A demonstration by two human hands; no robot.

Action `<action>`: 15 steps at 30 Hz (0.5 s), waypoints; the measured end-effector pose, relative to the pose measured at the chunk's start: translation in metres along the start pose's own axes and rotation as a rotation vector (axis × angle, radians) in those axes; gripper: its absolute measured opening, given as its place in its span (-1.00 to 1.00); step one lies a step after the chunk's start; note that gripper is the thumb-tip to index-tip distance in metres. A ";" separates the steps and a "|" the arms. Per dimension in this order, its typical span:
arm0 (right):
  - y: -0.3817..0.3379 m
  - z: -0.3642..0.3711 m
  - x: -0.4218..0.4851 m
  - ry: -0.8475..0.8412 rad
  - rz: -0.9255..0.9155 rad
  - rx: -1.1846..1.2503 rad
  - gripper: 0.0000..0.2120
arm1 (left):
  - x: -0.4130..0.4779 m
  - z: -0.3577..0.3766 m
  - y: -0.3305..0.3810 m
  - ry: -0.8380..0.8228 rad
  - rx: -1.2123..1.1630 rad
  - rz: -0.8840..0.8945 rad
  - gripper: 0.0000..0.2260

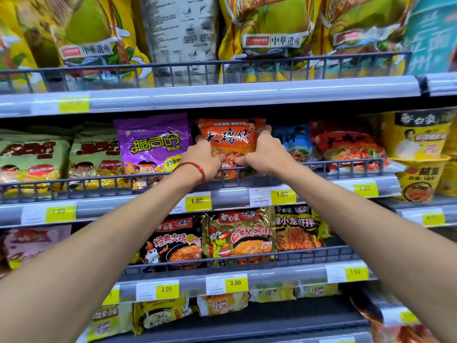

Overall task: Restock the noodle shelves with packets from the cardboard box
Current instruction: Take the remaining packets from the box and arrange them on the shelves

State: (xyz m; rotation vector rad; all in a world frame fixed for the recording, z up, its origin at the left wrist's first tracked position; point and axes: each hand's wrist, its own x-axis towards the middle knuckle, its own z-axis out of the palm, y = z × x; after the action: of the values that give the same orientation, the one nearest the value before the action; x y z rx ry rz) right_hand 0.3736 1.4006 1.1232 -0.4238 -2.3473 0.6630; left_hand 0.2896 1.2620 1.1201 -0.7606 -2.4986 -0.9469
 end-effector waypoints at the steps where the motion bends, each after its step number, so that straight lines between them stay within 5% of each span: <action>1: 0.000 -0.001 0.000 -0.004 0.002 0.010 -0.33 | -0.001 0.001 0.000 0.015 -0.005 0.005 -0.59; 6: 0.004 0.000 -0.014 0.140 -0.039 0.011 -0.23 | -0.012 -0.002 0.002 0.144 -0.112 0.020 -0.49; 10: 0.006 0.008 -0.030 0.325 -0.186 -0.097 -0.48 | -0.023 -0.006 0.006 0.228 -0.164 0.028 -0.39; 15: -0.003 0.003 -0.024 0.173 -0.023 -0.079 -0.23 | -0.024 -0.011 0.001 0.245 -0.114 0.075 -0.52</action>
State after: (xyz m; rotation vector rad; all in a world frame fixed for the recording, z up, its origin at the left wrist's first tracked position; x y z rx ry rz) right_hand 0.3892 1.3864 1.1105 -0.4694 -2.2159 0.5037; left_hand 0.3111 1.2468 1.1161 -0.7204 -2.2063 -1.0928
